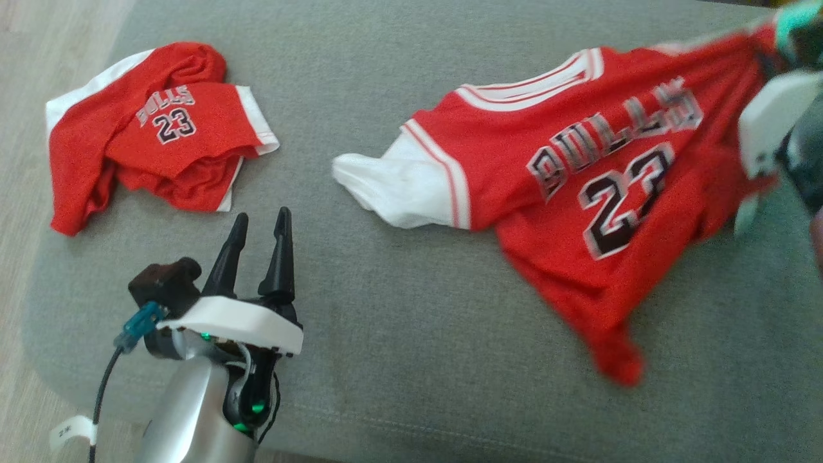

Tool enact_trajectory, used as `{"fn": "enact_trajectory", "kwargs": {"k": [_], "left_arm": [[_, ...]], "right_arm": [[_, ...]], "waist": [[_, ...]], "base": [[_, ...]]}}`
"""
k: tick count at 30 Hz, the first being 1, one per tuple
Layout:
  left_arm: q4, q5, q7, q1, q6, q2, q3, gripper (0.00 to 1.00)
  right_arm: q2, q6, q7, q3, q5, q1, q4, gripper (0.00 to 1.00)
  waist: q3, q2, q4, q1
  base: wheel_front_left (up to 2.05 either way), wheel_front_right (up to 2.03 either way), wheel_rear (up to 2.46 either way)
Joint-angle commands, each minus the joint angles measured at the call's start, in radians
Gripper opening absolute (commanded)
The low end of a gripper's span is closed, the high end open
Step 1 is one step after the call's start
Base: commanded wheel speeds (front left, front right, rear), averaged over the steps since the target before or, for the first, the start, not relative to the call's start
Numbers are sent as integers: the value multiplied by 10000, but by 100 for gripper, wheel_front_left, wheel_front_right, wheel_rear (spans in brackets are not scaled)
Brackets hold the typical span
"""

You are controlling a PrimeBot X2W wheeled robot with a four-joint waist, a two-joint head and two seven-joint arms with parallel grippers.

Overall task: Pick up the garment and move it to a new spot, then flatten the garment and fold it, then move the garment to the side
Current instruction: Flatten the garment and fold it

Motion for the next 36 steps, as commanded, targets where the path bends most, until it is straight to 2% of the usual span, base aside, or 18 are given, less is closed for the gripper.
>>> {"fn": "enact_trajectory", "kwargs": {"k": [1,5,10,11,12,17,24,30,36], "left_arm": [[-323,-61,-122,-487,37,121,257,100],[-339,-165,-122,-538,46,120,152,100],[-361,-229,-122,-545,62,120,72,100],[-362,-245,-122,-549,74,120,68,100],[-368,-260,-122,-554,81,120,64,100],[-414,-285,-122,-525,161,120,92,100],[-415,-160,-122,-464,169,120,355,100],[-507,63,-122,-260,176,120,608,100],[-696,173,-122,-70,227,120,758,100]], "right_arm": [[-236,19,-399,399,-248,-595,-351,0],[-722,19,-1458,1264,-938,-1674,1,0],[-764,19,-2149,1768,-1591,-2695,824,0],[-744,19,-2237,1829,-1720,-2823,1027,36],[-692,19,-2292,1782,-1791,-2917,1245,100],[-110,19,-2384,785,-1883,-2700,2302,100],[514,19,-3042,-274,-1841,-1822,2524,100],[1228,19,-3977,-1223,-1734,-792,1894,100],[1970,19,-4392,-1760,-1416,729,489,100]], "waist": [[77,0,136,0],[186,0,401,0],[300,0,637,0],[324,0,665,0],[348,0,686,0],[375,0,540,0],[-21,0,-106,0],[-627,0,-1049,0],[-1122,0,-1835,0]], "base": [[0,0,0],[0,0,0],[0,0,0],[0,0,0],[0,0,0],[0,0,0],[0,0,0],[0,0,0],[0,0,0]]}}
